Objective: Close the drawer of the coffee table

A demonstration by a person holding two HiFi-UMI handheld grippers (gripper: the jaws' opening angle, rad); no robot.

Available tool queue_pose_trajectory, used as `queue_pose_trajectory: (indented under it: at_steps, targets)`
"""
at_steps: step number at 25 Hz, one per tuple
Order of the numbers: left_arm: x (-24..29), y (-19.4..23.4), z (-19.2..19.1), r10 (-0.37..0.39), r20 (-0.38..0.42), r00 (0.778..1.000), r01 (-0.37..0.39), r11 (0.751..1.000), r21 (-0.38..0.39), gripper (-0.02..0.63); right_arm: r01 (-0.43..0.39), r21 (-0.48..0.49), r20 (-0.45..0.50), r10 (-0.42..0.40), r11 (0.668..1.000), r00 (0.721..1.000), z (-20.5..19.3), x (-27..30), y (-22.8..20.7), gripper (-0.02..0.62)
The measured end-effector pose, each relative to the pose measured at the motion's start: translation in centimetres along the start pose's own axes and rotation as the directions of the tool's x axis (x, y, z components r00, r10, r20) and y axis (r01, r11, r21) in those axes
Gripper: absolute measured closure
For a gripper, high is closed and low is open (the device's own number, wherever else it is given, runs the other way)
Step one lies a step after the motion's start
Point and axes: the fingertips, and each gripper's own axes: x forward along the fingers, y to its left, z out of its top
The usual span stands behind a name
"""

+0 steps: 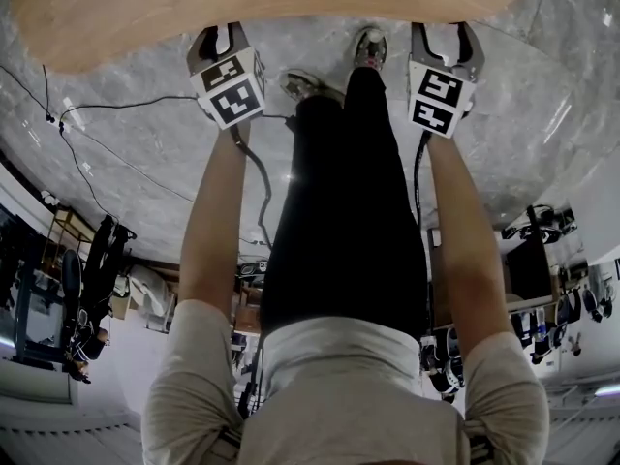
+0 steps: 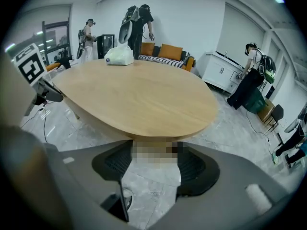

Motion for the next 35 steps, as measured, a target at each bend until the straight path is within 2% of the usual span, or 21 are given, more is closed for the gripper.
queue_pose_trajectory:
  at_steps: [4,8,10,13,15,16,19,22,26,29,32,35]
  targets:
    - [-1.5,-1.6,-0.2,-0.009,-0.007,1.000,0.008,1.000,-0.030,0.471,-0.012,0.059,-0.040,0.015,0.998,0.999,-0.6,-1.1,0.2,0.325]
    - [-4.1,-4.1,-0.1,-0.054,-0.019,0.998,0.052,0.996,-0.076,0.471,-0.075,0.048,-0.054,0.077,0.996,0.996,0.0,-3.5,2.3,0.365]
    - [-6.0,-5.0,0.3,-0.079,-0.013,0.997,0.077,0.992,-0.095,0.474,-0.130,0.044,-0.032,0.131,0.991,0.991,1.5,-5.2,3.9,0.430]
    - [-9.3,-6.6,2.7,-0.149,0.038,0.988,0.153,0.981,-0.122,0.496,-0.226,0.057,0.118,0.218,0.973,0.969,6.7,-9.0,5.7,0.588]
    - [-12.5,-7.4,5.8,-0.198,0.114,0.974,0.212,0.968,-0.132,0.575,-0.268,0.050,0.242,0.248,0.962,0.938,11.5,-12.1,6.3,0.588]
    - [-14.4,-7.7,7.6,-0.214,0.159,0.964,0.234,0.964,-0.123,0.586,-0.279,0.039,0.289,0.256,0.960,0.922,13.7,-13.7,6.5,0.588]
    - [-20.5,-7.9,13.2,-0.242,0.294,0.925,0.270,0.961,-0.057,0.585,-0.294,-0.019,0.402,0.277,0.956,0.873,20.3,-18.4,7.2,0.588]
    - [-26.7,-7.4,18.0,-0.253,0.409,0.877,0.274,0.962,0.007,0.586,-0.301,-0.074,0.492,0.298,0.951,0.818,26.6,-23.6,7.9,0.588]
    - [-34.9,-6.6,22.6,-0.246,0.513,0.822,0.250,0.966,0.063,0.586,-0.303,-0.108,0.587,0.307,0.947,0.749,32.8,-32.0,7.9,0.588]
    - [-40.7,-7.2,24.9,-0.271,0.571,0.775,0.253,0.961,0.113,0.586,-0.305,-0.114,0.637,0.305,0.946,0.708,35.5,-38.1,7.4,0.588]
    - [-45.8,-7.9,26.6,-0.297,0.627,0.720,0.273,0.952,0.136,0.586,-0.298,-0.140,0.662,0.313,0.944,0.681,37.0,-42.5,7.5,0.588]
    - [-50.5,-8.3,28.9,-0.328,0.695,0.640,0.283,0.941,0.184,0.586,-0.271,-0.147,0.692,0.295,0.951,0.659,38.3,-45.7,7.7,0.588]
